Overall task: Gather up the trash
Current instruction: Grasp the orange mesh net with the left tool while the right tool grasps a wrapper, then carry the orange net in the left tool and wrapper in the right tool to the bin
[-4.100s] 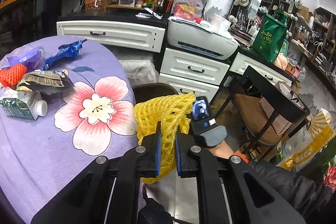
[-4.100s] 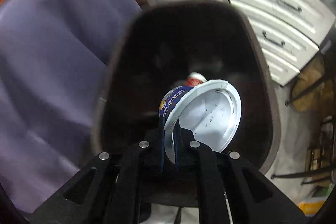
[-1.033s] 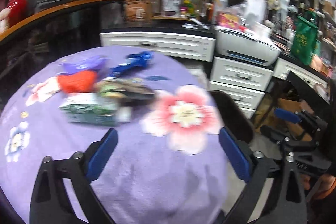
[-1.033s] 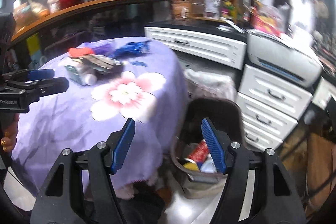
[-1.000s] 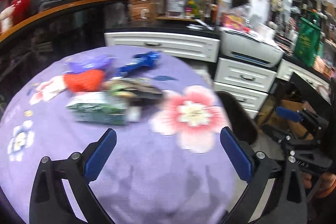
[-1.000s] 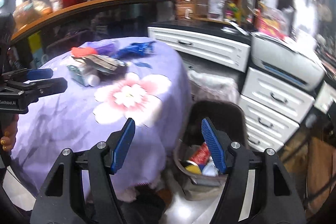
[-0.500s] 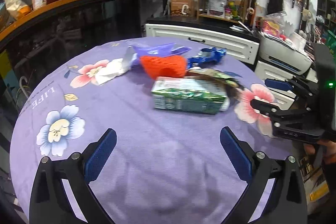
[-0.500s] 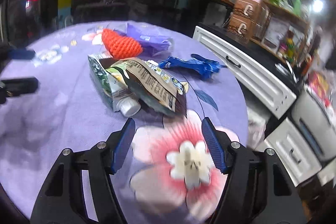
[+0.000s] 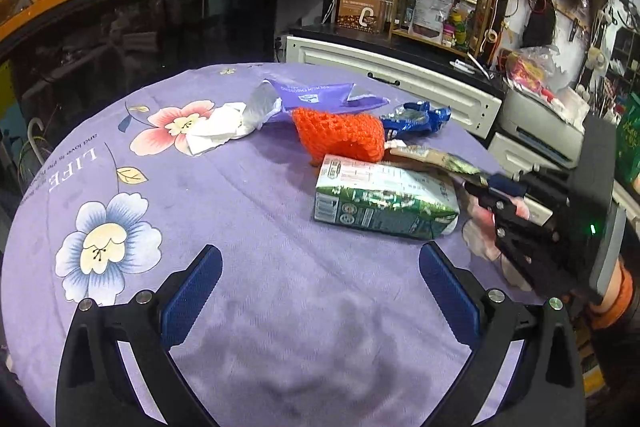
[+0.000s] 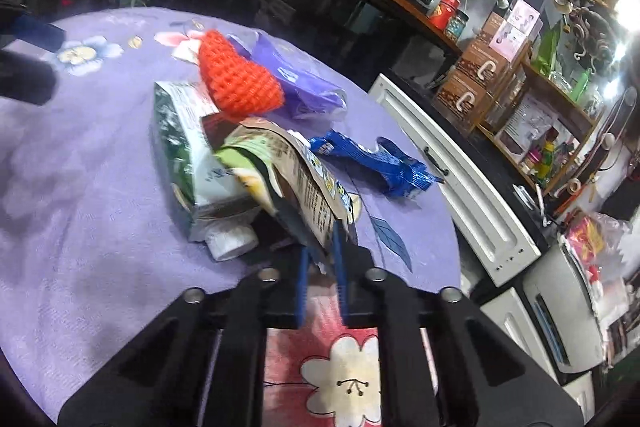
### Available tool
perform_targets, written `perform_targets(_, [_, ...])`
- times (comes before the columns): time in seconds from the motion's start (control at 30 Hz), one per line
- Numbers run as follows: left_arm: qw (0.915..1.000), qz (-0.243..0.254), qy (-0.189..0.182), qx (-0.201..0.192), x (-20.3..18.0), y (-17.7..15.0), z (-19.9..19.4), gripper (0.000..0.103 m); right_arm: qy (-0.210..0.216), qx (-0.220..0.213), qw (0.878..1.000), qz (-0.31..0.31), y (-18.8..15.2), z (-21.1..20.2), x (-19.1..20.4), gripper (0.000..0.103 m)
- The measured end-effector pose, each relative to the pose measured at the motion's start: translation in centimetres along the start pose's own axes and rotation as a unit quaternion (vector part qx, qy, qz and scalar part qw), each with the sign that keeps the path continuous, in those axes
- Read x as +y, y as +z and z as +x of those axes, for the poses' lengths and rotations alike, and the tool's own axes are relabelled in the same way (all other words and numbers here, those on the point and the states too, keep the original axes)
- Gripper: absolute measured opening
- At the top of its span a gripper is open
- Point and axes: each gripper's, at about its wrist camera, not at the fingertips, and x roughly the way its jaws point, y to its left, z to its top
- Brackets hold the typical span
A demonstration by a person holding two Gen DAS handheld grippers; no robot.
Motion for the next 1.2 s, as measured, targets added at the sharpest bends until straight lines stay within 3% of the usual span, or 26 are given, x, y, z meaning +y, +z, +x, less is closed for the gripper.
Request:
perform_targets(0.1, [0.9999,-0.013,-0.008,-0.002,0.1,0.6,0.2,0.097,0.002,-0.017,1.0,0.012,-0.1,-1.0,-0.4,0.001])
perform_targets(0.33, [0.9991,-0.039,-0.016,-0.006,0.1,3.3,1.7,0.094,0.0,-0.04,0.999,0.037,-0.4,-3.3,-1.3,0.001])
perform_targets(0.63, [0.9982,-0.052,-0.016,0.025,-0.2,7.8,5.9,0.088,0.005,-0.055,0.995,0.084,-1.5,-6.2,-2.4,0.001])
perform_targets(0.83, [0.9955,-0.073,-0.024,0.055,0.0,8.8,8.4,0.066,0.007,-0.057,0.993,0.104,-2.5,-7.1,-2.8,0.001])
perform_targets(1.0, [0.9939,-0.091,-0.028,0.057,0.5,8.2,8.8,0.032,0.008,-0.058,0.99,0.125,-3.2,-7.4,-3.0,0.001])
perform_targets(1.2, [0.9945,-0.094,-0.034,0.031,0.6,7.6,7.0,0.018,0.009,-0.065,0.987,0.149,-3.7,-8.0,-3.0,0.001])
